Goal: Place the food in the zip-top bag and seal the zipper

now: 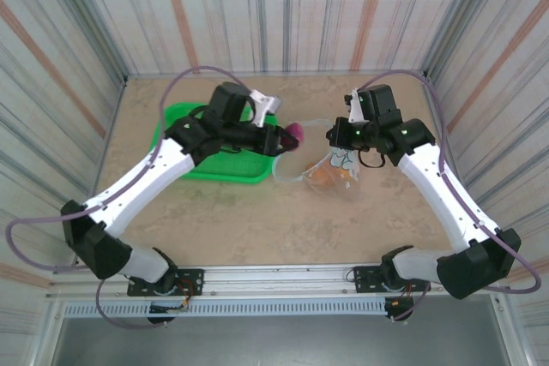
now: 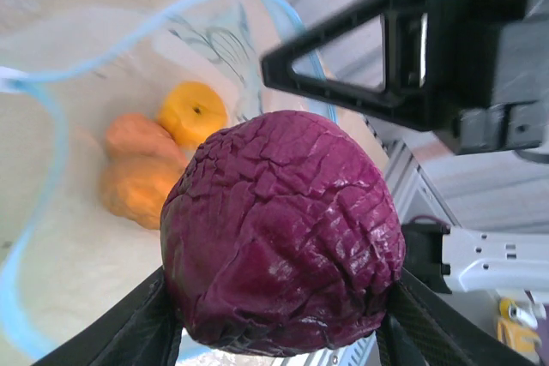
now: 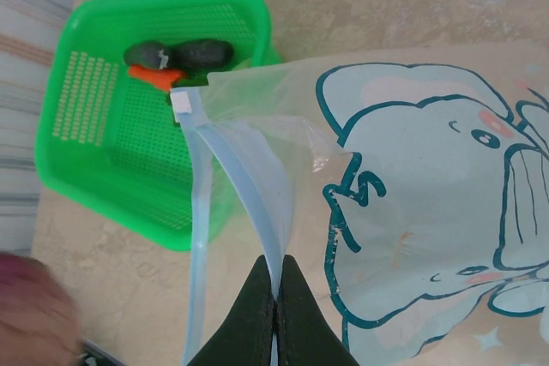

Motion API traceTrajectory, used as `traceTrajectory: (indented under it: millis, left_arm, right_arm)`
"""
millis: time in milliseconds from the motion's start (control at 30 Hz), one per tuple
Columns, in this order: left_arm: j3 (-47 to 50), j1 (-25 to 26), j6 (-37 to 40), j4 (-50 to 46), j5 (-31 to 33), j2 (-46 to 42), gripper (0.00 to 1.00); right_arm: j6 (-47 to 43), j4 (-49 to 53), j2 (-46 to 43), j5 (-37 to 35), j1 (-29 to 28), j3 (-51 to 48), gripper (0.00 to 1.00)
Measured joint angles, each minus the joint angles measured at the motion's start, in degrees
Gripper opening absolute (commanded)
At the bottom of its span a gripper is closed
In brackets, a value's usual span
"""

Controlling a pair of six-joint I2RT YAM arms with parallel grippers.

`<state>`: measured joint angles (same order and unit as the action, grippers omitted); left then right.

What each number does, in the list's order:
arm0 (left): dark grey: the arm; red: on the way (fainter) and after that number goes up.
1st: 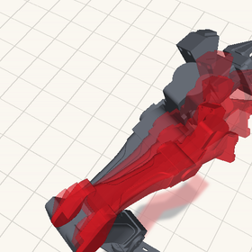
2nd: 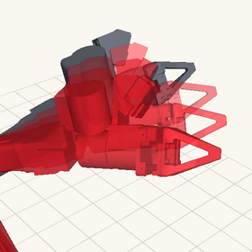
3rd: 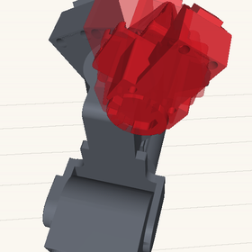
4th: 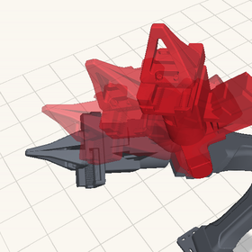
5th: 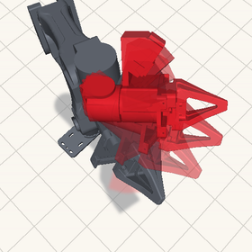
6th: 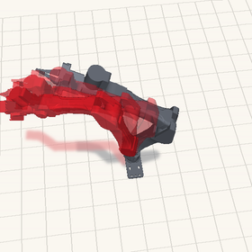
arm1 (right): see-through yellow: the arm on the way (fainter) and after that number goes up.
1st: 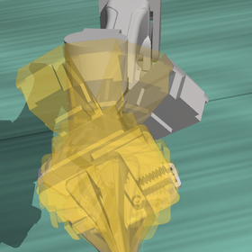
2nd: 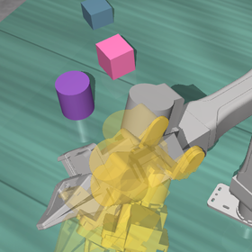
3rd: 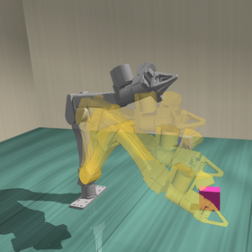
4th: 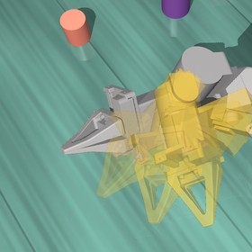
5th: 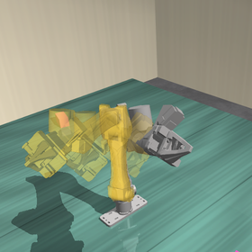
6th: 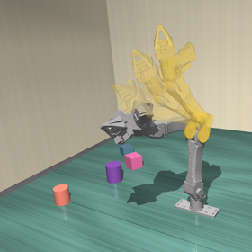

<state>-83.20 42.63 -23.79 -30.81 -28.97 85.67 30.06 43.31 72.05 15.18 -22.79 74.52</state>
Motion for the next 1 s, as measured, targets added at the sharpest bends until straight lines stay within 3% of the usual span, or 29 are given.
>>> traceTrajectory:
  millis: [333, 400, 467, 567, 833, 1000]
  left_arm:
    - [0.2, 0.5, -3.6, 6.0, 1.3, 11.6, 0.49]
    - [0.0, 0.9, -4.7, 7.3, 2.2, 13.1, 0.57]
    - [-1.5, 1.2, -5.6, 7.9, 3.8, 15.3, 0.75]
    - [-4.8, 1.7, -7.0, 8.2, 6.2, 18.3, 0.85]
    - [-5.5, 1.9, -8.1, 11.0, 7.6, 17.6, 0.83]
    - [-2.1, 1.8, -7.2, 11.8, 6.8, 12.1, 0.78]
  right_arm:
    - [1.4, 0.0, 0.0, 1.6, 0.0, 0.0, 0.0]
    - [1.5, 0.0, 0.0, 1.6, 0.0, 0.0, 0.0]
    - [1.5, 0.0, 0.0, 1.6, 0.0, 0.0, 0.0]
    - [1.7, -0.2, 0.0, 1.6, 0.0, 0.0, 0.0]
    - [2.3, -0.4, -0.2, 1.6, 0.0, 0.0, 0.0]
    - [2.3, -0.4, -0.4, 1.5, 0.4, 0.0, 0.0]
